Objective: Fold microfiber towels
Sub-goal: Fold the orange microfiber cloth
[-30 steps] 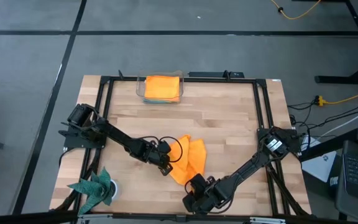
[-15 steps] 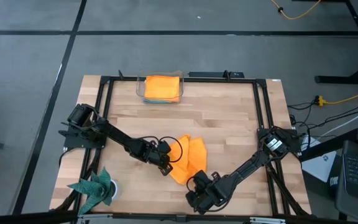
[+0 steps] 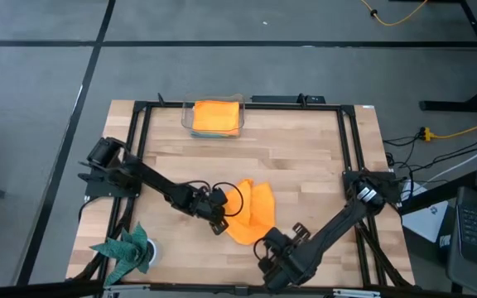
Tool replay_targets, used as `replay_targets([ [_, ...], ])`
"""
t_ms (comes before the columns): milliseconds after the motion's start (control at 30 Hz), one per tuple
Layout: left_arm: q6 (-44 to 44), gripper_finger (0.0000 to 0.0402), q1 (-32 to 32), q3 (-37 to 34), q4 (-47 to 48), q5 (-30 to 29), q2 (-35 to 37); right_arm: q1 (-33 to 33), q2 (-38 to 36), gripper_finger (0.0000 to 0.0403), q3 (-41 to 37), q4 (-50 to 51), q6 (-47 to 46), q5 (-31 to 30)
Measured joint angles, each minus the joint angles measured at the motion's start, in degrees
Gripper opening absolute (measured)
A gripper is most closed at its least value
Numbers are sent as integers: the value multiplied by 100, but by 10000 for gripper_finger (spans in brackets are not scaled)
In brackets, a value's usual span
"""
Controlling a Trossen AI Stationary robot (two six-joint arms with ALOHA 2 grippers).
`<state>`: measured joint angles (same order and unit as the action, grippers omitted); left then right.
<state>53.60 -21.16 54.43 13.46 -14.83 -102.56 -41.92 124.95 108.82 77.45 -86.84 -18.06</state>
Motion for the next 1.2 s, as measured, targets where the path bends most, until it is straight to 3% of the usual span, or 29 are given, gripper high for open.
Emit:
replay_targets([
  [167,-442,0,-135,334,132,-169,663,-30,-9,2,809,1240,-3,-260],
  [467,-1178,0,-567,1455,1832,-1289,1986,40,-272,1,1434,1255,623,-1174],
  [700,-1228,0,-1039,2449,3698,-2327,2784,-2,-734,0,1558,1254,1091,-1595],
  [867,-1319,0,-1089,2948,4791,-2531,3104,39,-1029,0,1558,1257,1540,-1964],
  [1033,-1070,0,-1155,3088,4870,-2537,3258,49,-1287,0,1560,1257,1648,-2018],
  [1200,-1168,0,-1271,3119,5314,-2468,3420,-6,-1614,0,1560,1259,2751,-1847],
])
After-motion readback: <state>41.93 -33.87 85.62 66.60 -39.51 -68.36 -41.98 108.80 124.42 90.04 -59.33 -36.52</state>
